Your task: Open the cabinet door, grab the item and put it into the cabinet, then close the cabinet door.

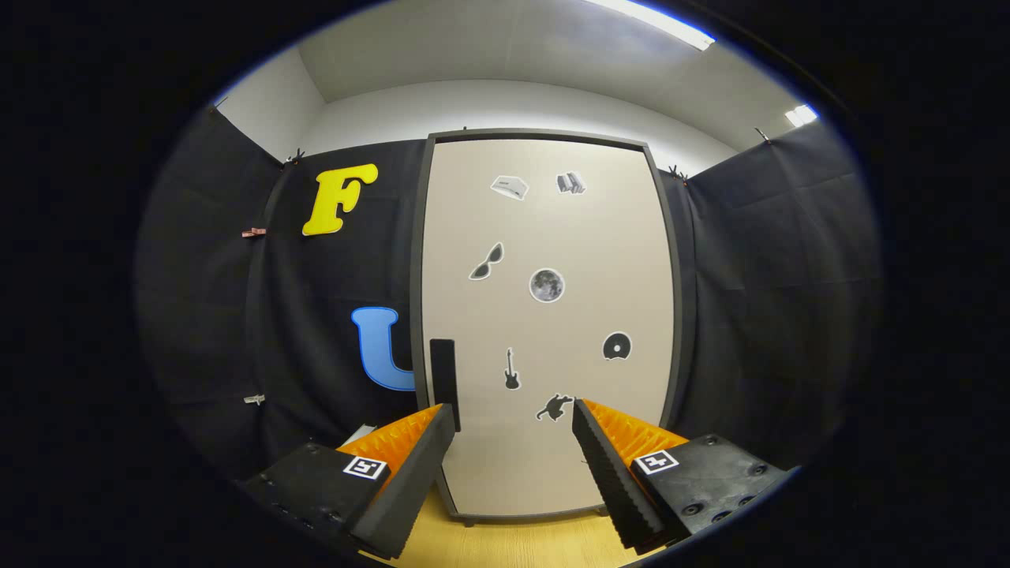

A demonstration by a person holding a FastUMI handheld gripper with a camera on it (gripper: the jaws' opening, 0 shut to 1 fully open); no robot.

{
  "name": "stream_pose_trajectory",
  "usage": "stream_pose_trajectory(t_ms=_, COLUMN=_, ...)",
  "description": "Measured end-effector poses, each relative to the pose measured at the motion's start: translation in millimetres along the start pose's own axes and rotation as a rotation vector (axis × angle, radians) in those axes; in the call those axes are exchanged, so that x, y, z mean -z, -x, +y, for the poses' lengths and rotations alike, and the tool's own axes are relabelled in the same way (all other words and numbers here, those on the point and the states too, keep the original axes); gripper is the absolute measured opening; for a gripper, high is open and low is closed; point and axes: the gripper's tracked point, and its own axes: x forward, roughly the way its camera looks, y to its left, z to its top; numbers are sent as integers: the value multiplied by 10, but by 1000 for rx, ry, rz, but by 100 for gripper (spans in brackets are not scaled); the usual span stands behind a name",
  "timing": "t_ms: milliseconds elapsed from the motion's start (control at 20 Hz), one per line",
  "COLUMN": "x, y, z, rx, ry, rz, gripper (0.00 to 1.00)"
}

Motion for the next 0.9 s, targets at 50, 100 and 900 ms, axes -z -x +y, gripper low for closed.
stream_pose_trajectory(t_ms=50, x=19, y=-40, z=65, rx=-9, ry=1, rz=2, gripper=98)
stream_pose_trajectory(t_ms=100, x=40, y=-81, z=136, rx=-19, ry=1, rz=4, gripper=98)
stream_pose_trajectory(t_ms=900, x=584, y=-1256, z=646, rx=-24, ry=-8, rz=56, gripper=95)
